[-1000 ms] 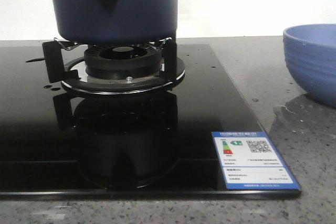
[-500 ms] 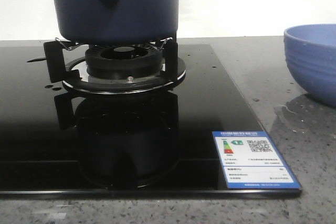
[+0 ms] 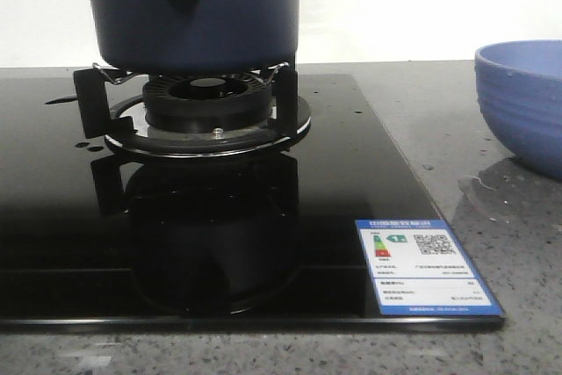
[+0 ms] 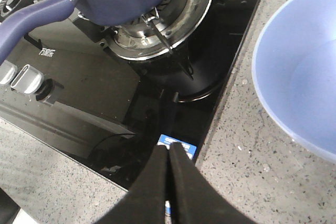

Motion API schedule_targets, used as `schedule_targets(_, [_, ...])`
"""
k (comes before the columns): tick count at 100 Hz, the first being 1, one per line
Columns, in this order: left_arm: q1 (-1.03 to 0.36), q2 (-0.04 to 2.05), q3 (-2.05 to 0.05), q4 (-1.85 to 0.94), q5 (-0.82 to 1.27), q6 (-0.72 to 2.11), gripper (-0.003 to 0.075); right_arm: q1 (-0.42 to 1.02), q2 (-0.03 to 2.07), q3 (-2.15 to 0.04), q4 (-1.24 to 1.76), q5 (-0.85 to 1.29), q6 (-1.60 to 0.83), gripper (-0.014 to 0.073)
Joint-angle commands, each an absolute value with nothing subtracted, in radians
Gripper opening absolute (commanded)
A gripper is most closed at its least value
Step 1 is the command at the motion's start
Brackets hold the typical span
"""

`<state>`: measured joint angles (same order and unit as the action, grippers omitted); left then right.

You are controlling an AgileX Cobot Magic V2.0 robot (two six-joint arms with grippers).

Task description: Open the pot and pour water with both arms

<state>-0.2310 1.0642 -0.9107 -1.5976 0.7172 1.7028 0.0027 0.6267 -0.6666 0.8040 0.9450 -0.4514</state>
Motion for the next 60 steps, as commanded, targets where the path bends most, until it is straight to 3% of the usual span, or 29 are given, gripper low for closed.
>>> schedule_targets(1, [-0.228, 1.104, -0.967, -1.651, 0.722, 1.739, 0.0479, 0.006, 0.636, -0.700, 0.850, 0.890, -0.469, -0.0069])
schedule_targets(24, [-0.218, 1.286, -1.084, -1.651, 0.830, 1.789, 0.0479, 0.006, 0.636, -0.700, 0.841, 0.882, -0.469, -0.0069])
schedule_targets(60, [-0.218, 1.428, -1.172, -1.653, 0.785, 1.819, 0.0492, 0.006, 0.636, -0.700, 0.829, 0.889, -0.469, -0.0069])
